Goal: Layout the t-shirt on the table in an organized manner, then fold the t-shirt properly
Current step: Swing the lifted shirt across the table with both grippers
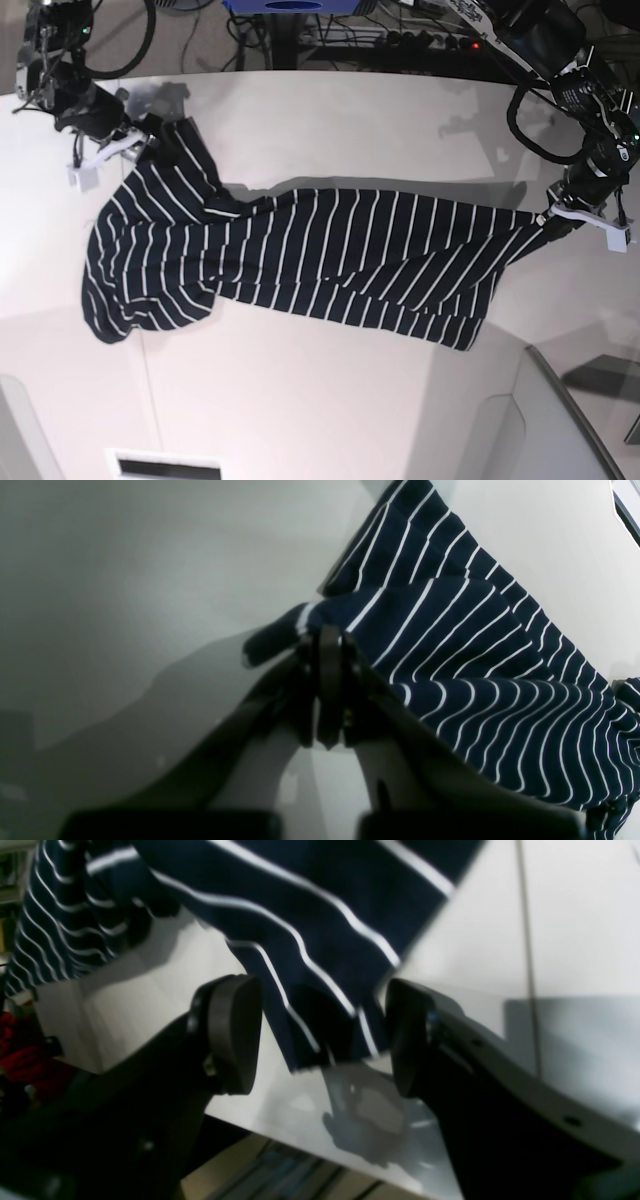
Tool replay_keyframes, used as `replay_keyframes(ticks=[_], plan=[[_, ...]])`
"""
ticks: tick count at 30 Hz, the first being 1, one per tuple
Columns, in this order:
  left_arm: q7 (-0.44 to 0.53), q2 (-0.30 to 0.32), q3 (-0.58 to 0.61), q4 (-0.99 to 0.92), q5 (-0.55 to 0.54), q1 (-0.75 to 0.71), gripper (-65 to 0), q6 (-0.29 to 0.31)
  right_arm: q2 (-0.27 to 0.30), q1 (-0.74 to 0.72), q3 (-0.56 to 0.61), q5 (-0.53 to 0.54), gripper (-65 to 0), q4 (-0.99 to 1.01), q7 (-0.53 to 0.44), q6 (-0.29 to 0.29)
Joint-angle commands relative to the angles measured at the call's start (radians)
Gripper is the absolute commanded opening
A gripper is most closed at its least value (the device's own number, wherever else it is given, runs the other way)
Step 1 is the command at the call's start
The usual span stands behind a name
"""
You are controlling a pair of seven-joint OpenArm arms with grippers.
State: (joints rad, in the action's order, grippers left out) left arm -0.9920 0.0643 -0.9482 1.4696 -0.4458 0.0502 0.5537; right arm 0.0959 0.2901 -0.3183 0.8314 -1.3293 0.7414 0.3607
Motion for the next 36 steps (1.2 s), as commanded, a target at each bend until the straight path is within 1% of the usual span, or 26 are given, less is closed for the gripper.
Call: replay_keyframes(ticks=[1,9,11,12,13,15,17,18,22,24,28,30,32,36], plan=[[0.017,0.016,-0.002,0.015,-0.017,0.012,-65.0,0.006,0.008,-0.007,0.003,-0.017,-28.4,0.004,0.007,-0.007],[0.017,0.016,-0.004,0.015,-0.015,0.012,-65.0,0.006,0.008,-0.048,0.005,-0.017,-28.8,0.023,0.007,-0.007],[0.017,0.016,-0.002,0.015,-0.015,0.012,-65.0,0.006,0.008,-0.056,0.003,-0.017,-30.6,0.023,0.007,-0.007],[0.017,0.016,-0.002,0.015,-0.015,0.012,-65.0,0.006,0.008,-0.058,0.0,-0.017,-34.1,0.023,0.007,-0.007],[0.017,0.016,-0.002,0.015,-0.015,0.012,-65.0,0.006,0.008,-0.058,-0.002,-0.017,-39.3,0.023,0.007,-0.007],[0.017,0.016,-0.002,0.015,-0.015,0.012,-65.0,0.006,0.008,-0.059,-0.003,-0.017,-51.6,0.023,0.007,-0.007],[0.017,0.016,-0.002,0.015,-0.015,0.012,-65.0,0.006,0.008,-0.059,-0.005,-0.017,-62.4,0.023,0.007,-0.007],[0.017,0.015,-0.002,0.015,-0.015,0.012,-65.0,0.006,0.008,-0.059,-0.005,-0.017,-65.0,0.023,0.007,-0.007],[0.017,0.015,-0.002,0.016,-0.015,0.012,-65.0,0.006,0.011,-0.05,-0.006,-0.011,-64.8,-0.005,0.013,-0.007],[0.017,0.016,-0.002,0.029,-0.014,0.004,-65.0,0.006,0.034,-0.012,-0.006,-0.01,-65.0,-0.079,0.014,-0.01],[0.017,0.019,-0.002,0.116,-0.012,-0.02,-65.0,0.006,0.043,0.08,-0.006,-0.013,-65.0,-0.283,0.014,-0.015],[0.015,0.042,0.01,0.171,-0.012,-0.04,-65.0,0.006,0.06,0.125,-0.025,-0.017,-65.0,-0.395,0.014,-0.015],[0.015,0.07,0.057,0.225,-0.012,-0.054,-65.0,0.006,0.077,0.149,-0.031,-0.017,-65.0,-0.484,0.014,-0.016],[0.015,0.133,0.151,0.32,-0.012,-0.071,-65.0,0.004,0.156,0.159,-0.034,-0.017,-65.0,-0.629,0.014,-0.016]])
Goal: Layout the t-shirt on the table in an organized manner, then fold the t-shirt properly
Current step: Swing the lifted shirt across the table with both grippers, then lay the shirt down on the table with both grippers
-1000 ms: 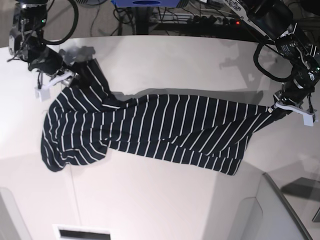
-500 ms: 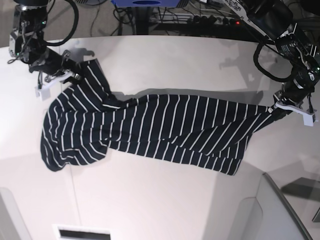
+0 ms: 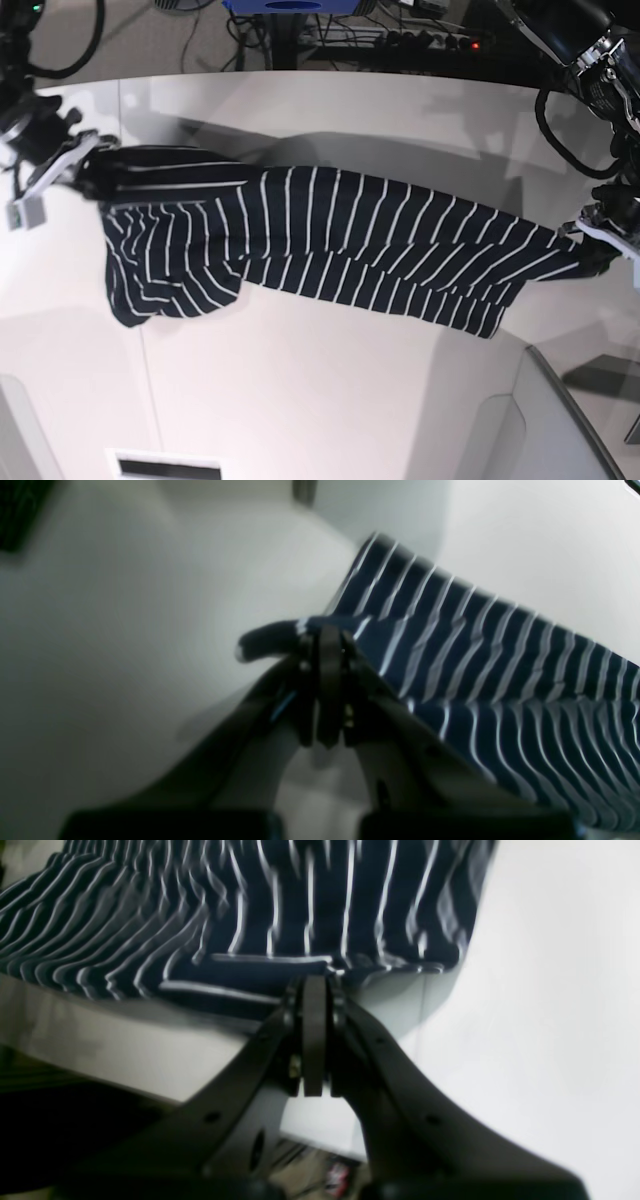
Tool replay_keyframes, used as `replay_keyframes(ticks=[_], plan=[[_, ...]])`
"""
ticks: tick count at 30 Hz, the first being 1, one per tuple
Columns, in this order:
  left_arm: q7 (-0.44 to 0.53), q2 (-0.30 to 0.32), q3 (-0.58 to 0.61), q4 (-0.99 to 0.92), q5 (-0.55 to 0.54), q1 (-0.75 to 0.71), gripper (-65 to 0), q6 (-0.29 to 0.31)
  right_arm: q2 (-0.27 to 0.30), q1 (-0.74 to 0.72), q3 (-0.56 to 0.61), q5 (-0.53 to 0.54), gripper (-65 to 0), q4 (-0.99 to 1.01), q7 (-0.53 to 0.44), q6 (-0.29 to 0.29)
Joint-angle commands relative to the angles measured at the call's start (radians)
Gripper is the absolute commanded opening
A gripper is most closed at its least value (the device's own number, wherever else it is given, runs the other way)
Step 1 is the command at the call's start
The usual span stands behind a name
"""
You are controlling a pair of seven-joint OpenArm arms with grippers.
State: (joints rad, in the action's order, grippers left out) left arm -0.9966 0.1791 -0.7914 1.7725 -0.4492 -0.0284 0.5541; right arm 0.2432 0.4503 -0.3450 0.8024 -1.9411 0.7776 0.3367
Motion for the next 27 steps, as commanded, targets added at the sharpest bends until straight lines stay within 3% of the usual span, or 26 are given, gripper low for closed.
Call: replay_keyframes(ticks=[1,8,11,14,19,27], plan=[[0.02,0.032,0.014,0.03,-0.009,0.012,-65.0,0.004,0.029,-0.008,-0.007,0.012,-65.0,-0.039,-0.022,0.008],[0.02,0.113,0.123,0.05,-0.004,0.081,-65.0,0.001,0.155,-0.14,-0.007,0.018,-65.0,-0.063,-0.022,0.008],[0.02,0.136,0.208,0.051,0.069,0.134,-65.0,0.001,0.201,-0.229,-0.007,0.013,-65.0,-0.057,-0.007,0.008],[0.02,0.139,0.306,0.046,0.188,0.196,-65.0,0.001,0.242,-0.371,-0.009,0.013,-65.0,-0.047,0.092,0.008],[0.02,0.136,0.436,0.037,0.297,0.293,-65.0,0.002,0.255,-0.603,-0.067,0.012,-65.0,0.024,0.205,0.008],[0.018,0.139,0.462,-0.021,0.359,0.463,-65.0,0.002,0.364,-0.812,-0.062,0.012,-65.0,0.128,0.208,0.011]])
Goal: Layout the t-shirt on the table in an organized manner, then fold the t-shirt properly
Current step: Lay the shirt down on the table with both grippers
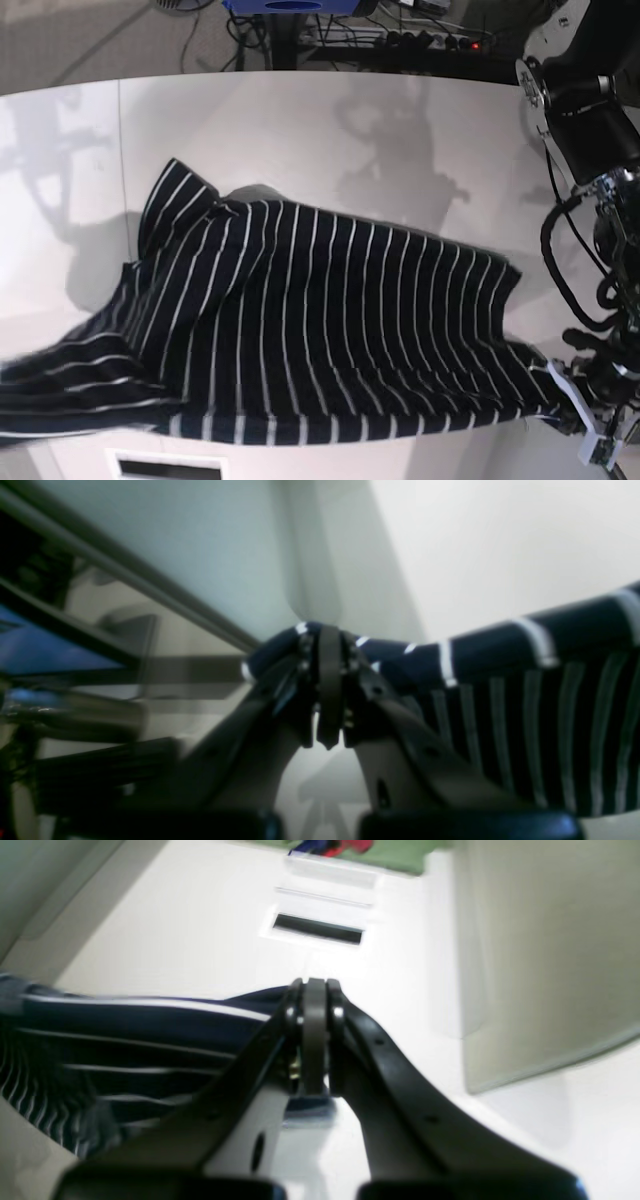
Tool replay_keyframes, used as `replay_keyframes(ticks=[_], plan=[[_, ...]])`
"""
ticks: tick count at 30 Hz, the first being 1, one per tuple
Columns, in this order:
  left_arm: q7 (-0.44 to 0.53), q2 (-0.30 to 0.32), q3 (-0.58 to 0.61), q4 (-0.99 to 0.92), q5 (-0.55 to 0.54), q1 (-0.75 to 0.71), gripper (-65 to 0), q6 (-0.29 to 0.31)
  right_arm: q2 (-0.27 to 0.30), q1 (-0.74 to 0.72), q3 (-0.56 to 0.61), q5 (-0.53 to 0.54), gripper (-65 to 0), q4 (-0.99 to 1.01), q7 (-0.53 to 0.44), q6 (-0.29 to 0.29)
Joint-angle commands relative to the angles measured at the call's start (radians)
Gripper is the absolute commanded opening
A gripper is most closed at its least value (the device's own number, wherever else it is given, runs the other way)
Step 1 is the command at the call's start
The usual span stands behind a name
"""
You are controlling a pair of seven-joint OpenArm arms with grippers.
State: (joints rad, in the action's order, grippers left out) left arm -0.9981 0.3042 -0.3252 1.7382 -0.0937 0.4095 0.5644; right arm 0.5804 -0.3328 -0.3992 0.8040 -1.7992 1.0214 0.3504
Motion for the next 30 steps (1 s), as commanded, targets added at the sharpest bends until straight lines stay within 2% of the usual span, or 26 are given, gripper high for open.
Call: replay_keyframes(ticks=[1,7,9,11,13,15,19,21,26,30], plan=[[0.02,0.014,-0.004,0.01,0.016,0.042,-65.0,-0.008,0.042,-0.05,-0.008,0.01,-65.0,0.003,-0.036,-0.001],[0.017,0.008,-0.004,-0.033,0.025,0.147,-65.0,-0.008,0.069,-0.194,-0.007,0.01,-65.0,0.062,-0.036,0.002],[0.015,0.002,-0.004,-0.045,0.024,0.165,-65.0,-0.008,0.08,-0.21,-0.005,0.01,-65.0,0.094,-0.026,0.002],[0.014,-0.023,-0.002,-0.037,0.027,0.15,-65.0,-0.008,0.065,-0.182,-0.005,0.012,-64.8,0.117,-0.019,-0.003],[0.014,-0.03,0.015,-0.024,0.027,0.085,-65.0,-0.008,0.006,-0.114,-0.013,0.016,-64.8,0.161,0.015,-0.006],[0.018,-0.032,0.039,-0.005,0.025,-0.013,-65.0,-0.008,-0.079,-0.019,-0.014,0.012,-64.8,0.227,0.018,-0.006],[0.023,-0.064,0.039,0.026,0.024,-0.22,-65.0,-0.01,-0.214,0.154,0.012,0.01,-64.8,0.355,-0.126,0.002],[0.057,-0.069,0.022,0.024,0.024,-0.306,-65.0,-0.01,-0.239,0.18,0.089,0.01,-64.8,0.39,-0.177,0.002],[0.239,-0.075,-0.045,0.016,0.025,-0.501,-65.0,-0.01,-0.285,0.189,0.309,0.01,-64.8,0.494,-0.244,0.002],[0.275,-0.075,-0.087,-0.024,0.024,-0.576,-65.0,-0.01,-0.323,0.13,0.464,0.01,-64.8,0.589,-0.323,0.002]])
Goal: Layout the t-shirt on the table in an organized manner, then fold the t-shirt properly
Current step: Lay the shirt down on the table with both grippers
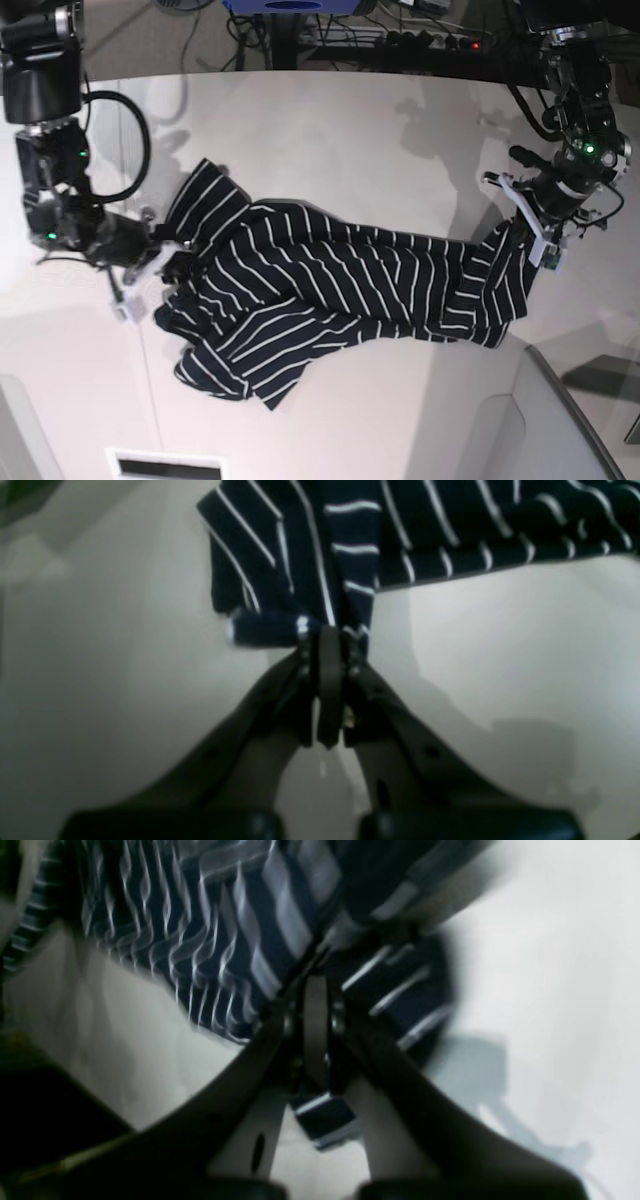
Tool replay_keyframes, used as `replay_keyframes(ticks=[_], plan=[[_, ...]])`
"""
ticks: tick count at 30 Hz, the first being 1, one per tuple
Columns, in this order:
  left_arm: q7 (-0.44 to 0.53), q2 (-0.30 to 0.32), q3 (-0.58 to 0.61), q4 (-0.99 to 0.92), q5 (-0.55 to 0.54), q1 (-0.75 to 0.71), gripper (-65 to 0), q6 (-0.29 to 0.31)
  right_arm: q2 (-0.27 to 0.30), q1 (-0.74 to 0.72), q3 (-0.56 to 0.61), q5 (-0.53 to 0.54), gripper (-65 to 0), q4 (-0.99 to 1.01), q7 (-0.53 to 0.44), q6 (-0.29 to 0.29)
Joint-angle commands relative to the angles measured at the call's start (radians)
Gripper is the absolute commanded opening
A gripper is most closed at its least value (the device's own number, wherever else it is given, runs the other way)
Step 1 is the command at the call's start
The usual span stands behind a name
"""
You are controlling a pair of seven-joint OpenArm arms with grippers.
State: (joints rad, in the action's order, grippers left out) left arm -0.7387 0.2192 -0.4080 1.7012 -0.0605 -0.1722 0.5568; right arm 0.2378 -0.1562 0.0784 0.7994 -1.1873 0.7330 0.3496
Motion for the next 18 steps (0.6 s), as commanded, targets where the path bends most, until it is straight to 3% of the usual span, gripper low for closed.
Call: replay_keyframes(ticks=[1,7,12,16,18], plan=[[0.015,0.01,-0.013,-0.005,-0.015,-0.005,-65.0,-0.002,0.01,-0.076,0.027,0.015,-64.8,0.025,-0.049,0.003],[0.055,-0.019,-0.045,-0.043,-0.014,-0.063,-65.0,-0.002,-0.039,-0.184,0.215,0.015,-64.8,0.215,-0.132,0.003],[0.113,-0.027,-0.045,-0.051,-0.017,-0.103,-65.0,-0.002,-0.045,-0.179,0.326,0.015,-65.0,0.096,-0.129,-0.011],[0.113,-0.028,-0.045,-0.053,-0.017,-0.109,-65.0,-0.002,-0.047,-0.171,0.34,0.015,-65.0,0.005,-0.108,-0.09],[0.113,-0.028,-0.044,-0.053,-0.019,-0.109,-65.0,-0.002,-0.053,-0.187,0.338,0.015,-65.0,0.017,-0.111,-0.094]])
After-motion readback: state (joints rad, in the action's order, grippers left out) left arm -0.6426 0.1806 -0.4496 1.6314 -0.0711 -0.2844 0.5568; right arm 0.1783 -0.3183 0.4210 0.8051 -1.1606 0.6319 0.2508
